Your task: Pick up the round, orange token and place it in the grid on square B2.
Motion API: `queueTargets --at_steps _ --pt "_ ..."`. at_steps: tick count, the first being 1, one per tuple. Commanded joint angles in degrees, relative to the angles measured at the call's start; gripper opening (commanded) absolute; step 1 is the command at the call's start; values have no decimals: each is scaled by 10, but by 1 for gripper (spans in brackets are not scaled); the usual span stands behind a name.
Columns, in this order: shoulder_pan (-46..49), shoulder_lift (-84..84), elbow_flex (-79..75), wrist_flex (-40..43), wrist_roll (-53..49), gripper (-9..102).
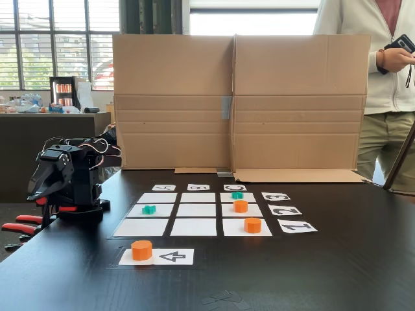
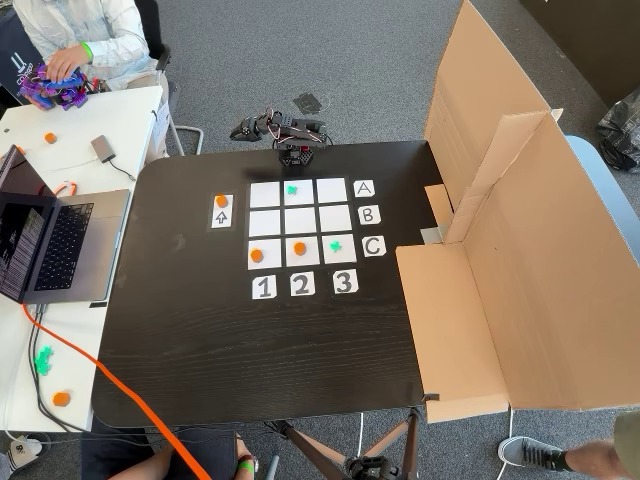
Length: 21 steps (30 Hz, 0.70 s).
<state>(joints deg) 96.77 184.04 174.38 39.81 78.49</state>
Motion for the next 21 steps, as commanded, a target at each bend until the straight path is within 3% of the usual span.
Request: queueTargets --at_steps 1,12,21 --pt "-10 -33 -73 12 -5 -1" --pt "-37 -200 -263 116 -24 -1" --pt "-74 -368 -486 268 -48 2"
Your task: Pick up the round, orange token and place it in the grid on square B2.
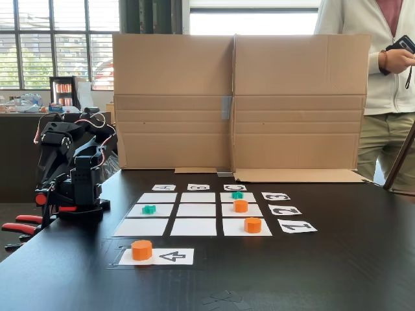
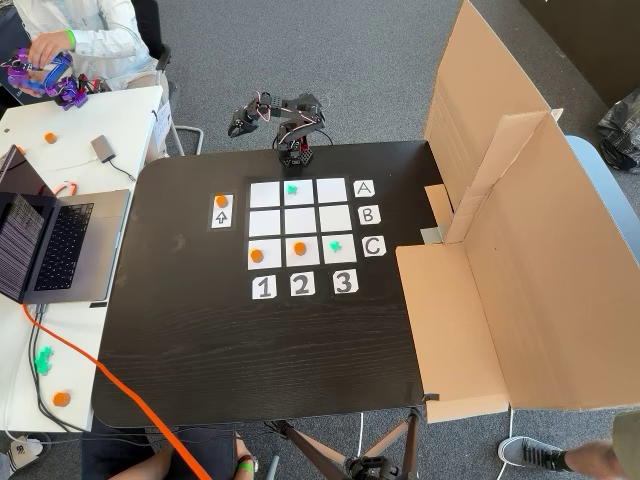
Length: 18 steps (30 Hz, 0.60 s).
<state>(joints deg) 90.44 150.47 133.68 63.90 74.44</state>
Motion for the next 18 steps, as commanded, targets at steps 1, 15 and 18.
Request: queueTargets --at_steps 1,15,18 --pt "-14 -51 -100 41 -9 6" --pt "-62 -294 -388 234 -49 46" --pt "-71 -341 -431 243 -59 50"
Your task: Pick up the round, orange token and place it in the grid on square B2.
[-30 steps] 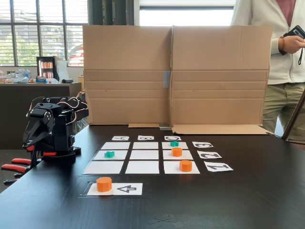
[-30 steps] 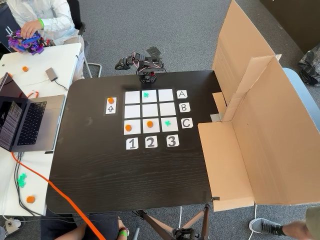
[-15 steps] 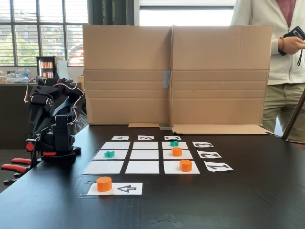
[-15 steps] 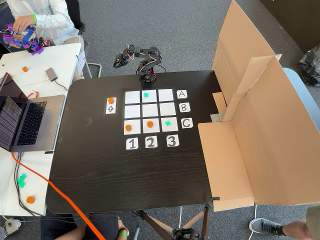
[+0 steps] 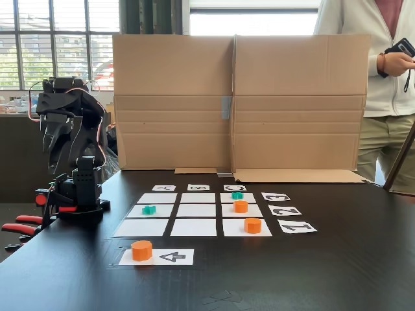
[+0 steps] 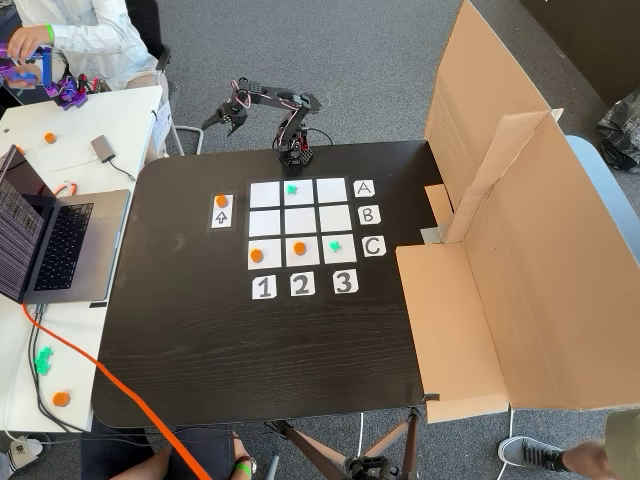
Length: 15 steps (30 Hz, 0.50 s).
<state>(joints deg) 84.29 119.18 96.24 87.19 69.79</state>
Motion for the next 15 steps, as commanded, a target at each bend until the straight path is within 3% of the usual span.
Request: queueTargets --at_steps 1,15 --pt "-13 -45 -69 11 -20 50" --pt "-98 -285 -249 24 -142 52"
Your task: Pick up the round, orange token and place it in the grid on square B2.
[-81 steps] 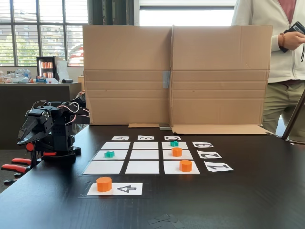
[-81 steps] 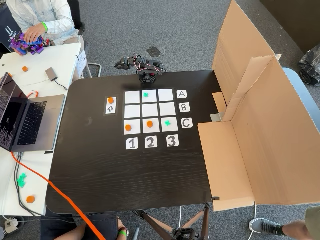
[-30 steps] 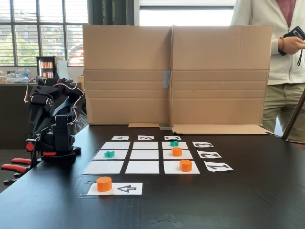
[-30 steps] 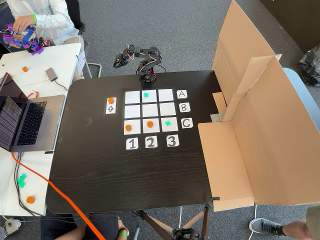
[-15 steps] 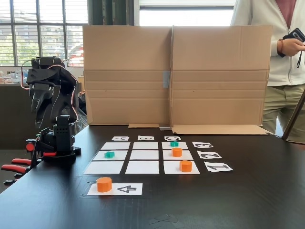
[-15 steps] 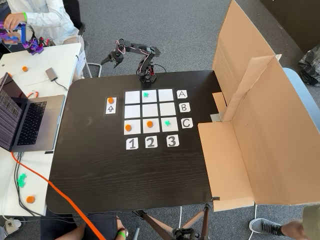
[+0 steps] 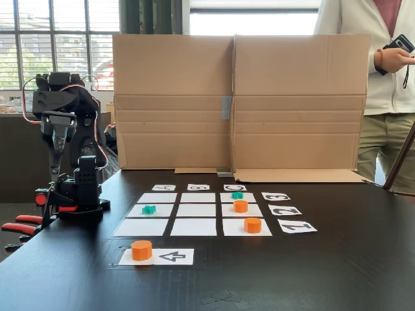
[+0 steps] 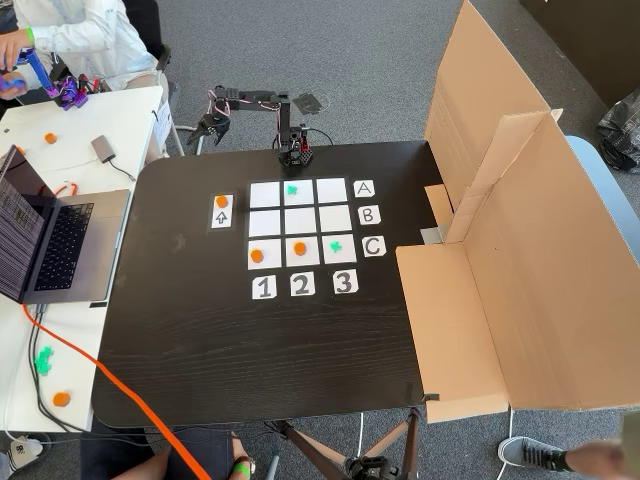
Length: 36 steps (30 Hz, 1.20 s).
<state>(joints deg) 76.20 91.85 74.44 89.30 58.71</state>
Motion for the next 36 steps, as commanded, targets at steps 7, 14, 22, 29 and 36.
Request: queueTargets --at_steps 7,14,22,29,36 --pt "-72 -65 -47 4 -79 54" --pt "-119 -124 -90 4 -112 55" --pt "-171 -177 -94 4 -134 55" --pt "-201 -210 -95 4 -127 55" --pt "-214 -267 -101 2 -124 55"
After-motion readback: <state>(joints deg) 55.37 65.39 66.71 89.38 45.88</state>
